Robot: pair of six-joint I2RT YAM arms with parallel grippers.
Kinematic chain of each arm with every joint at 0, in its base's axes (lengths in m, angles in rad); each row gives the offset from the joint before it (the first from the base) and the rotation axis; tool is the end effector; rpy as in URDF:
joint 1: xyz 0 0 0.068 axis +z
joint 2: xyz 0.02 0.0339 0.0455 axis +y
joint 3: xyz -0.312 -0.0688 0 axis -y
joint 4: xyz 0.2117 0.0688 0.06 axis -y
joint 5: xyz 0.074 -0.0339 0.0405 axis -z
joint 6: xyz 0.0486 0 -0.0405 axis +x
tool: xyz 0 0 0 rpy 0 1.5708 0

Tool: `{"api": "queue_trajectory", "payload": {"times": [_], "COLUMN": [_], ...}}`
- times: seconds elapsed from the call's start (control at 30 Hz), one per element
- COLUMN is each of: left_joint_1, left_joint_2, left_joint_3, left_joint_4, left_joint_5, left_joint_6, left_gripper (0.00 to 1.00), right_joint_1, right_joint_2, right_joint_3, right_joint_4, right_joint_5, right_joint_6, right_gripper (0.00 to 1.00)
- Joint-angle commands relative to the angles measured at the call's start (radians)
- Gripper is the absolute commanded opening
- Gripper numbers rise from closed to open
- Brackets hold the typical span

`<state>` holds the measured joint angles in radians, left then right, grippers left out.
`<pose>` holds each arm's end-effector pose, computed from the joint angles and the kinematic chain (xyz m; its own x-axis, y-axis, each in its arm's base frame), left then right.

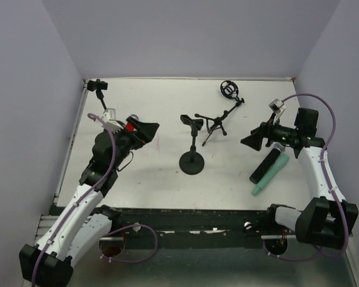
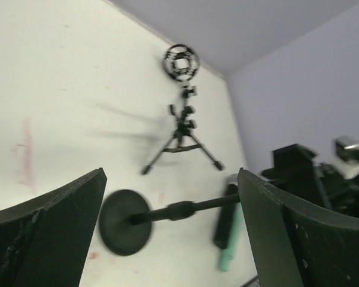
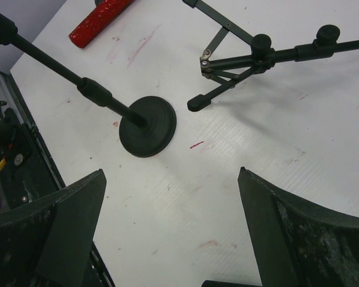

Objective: Attach the microphones to the stand

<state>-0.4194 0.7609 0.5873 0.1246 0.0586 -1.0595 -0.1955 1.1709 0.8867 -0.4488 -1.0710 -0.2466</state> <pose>0.1224 -0.0577 0.3452 -0.4230 -0.7646 -0.4862 0.1860 0.4519 -0.8725 0.1955 0.0048 0.3340 -0.5030 -0.0196 -0.8640 -0.6904 0.6105 0.3881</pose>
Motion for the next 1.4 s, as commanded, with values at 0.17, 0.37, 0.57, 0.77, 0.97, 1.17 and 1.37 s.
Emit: {"api": "queue_trajectory", "payload": {"times": [0.17,0.37,0.57,0.77,0.97,1.17,1.37], "left_joint_1": [0.088,0.137,0.185,0.244,0.268,0.291,0.301], "left_joint_2": [0.395,0.719,0.935,1.092,1.187,1.258,1.266], "left_joint_3": [0.492,0.676,0.793,0.896,0.925,0.954,0.962], "left_joint_4": [-0.753,-0.836,-0.83,-0.856,-0.882,-0.913,-0.922], "left_joint_5": [-0.203,-0.252,-0.306,-0.257,-0.192,-0.126,-0.108], "left_joint_6": [0.909,1.033,1.055,1.055,1.047,1.037,1.026], "left_gripper": [0.98,0.91,0.88,0.84,0.8,0.69,0.66], "right_joint_1": [0.005,0.005,0.005,0.007,0.007,0.01,0.01], "right_joint_2": [0.012,0.012,0.013,0.018,0.021,0.026,0.024], "right_joint_3": [0.008,0.005,0.005,0.009,0.011,0.014,0.014], "right_joint_4": [-0.027,-0.028,-0.031,-0.036,-0.044,-0.047,-0.05], "right_joint_5": [-0.021,-0.018,-0.023,-0.024,-0.023,-0.024,-0.021], "right_joint_6": [-0.025,-0.028,-0.026,-0.031,-0.037,-0.04,-0.04], "right_gripper": [1.0,1.0,1.0,1.0,1.0,1.0,1.0]}}
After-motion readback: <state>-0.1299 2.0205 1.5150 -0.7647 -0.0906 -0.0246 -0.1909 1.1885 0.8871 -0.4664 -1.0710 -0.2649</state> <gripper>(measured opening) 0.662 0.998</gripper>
